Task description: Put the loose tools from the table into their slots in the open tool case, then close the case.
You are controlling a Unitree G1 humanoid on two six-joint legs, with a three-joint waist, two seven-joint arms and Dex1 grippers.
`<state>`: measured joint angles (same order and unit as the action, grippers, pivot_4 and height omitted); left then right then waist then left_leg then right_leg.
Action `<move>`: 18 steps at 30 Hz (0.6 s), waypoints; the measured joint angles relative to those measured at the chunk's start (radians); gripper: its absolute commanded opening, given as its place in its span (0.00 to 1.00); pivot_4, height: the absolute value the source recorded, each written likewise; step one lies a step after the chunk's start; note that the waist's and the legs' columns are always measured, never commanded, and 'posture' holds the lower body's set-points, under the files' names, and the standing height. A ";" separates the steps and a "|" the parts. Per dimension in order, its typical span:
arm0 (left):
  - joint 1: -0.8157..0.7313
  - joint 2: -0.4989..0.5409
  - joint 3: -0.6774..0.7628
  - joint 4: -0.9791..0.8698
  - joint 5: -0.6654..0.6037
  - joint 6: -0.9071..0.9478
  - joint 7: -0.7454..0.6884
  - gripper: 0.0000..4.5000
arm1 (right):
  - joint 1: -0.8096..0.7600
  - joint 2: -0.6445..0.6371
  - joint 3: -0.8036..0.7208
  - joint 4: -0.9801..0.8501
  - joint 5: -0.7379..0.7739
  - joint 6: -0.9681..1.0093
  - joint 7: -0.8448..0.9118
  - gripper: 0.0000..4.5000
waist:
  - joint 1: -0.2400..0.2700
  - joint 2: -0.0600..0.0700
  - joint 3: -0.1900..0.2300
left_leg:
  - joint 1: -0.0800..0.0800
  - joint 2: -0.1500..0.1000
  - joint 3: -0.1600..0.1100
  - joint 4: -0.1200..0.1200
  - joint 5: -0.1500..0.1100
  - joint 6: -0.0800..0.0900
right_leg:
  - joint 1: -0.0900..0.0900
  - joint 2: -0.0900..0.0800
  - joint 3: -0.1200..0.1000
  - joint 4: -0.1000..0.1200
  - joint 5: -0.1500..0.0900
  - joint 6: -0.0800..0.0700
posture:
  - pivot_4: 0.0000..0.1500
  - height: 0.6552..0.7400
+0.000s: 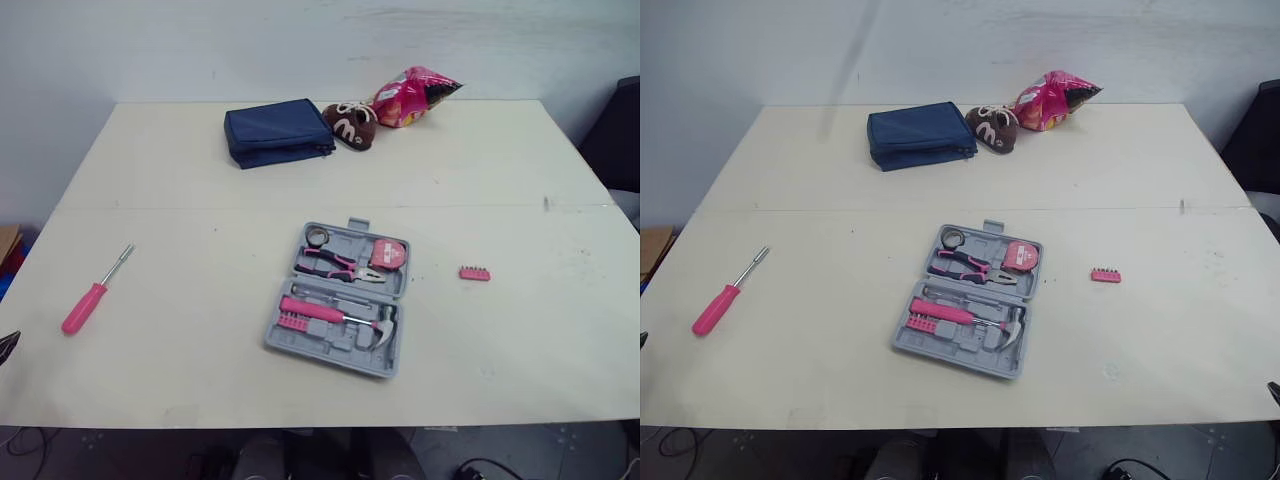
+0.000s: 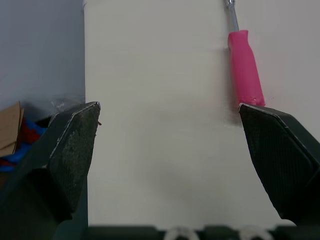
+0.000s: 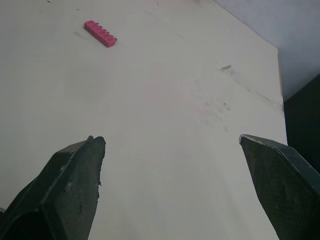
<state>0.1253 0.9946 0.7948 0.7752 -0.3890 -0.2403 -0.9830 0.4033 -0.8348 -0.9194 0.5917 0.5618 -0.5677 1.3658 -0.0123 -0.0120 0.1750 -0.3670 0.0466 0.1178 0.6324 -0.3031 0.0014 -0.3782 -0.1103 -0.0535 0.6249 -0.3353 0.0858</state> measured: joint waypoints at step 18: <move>-0.253 -0.199 -0.414 -0.817 -0.187 0.388 -0.038 1.00 | -0.412 -0.086 0.351 -0.178 -0.133 0.395 -0.276 1.00 | -0.020 0.001 0.001 | -0.001 -0.002 0.002 0.001 0.011 0.001 | 0.001 0.002 0.000 0.002 0.002 0.003 | 1.00 1.00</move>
<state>-0.1275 0.7958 0.3813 -0.0420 -0.5761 0.1474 -1.0206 -0.0087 -0.9208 -0.5680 0.4140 0.4284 -0.1722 1.0901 -0.0322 -0.0108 0.1758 -0.3680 0.0449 0.1203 0.6335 -0.2924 0.0021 -0.3775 -0.1081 -0.0534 0.6271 -0.3336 0.0890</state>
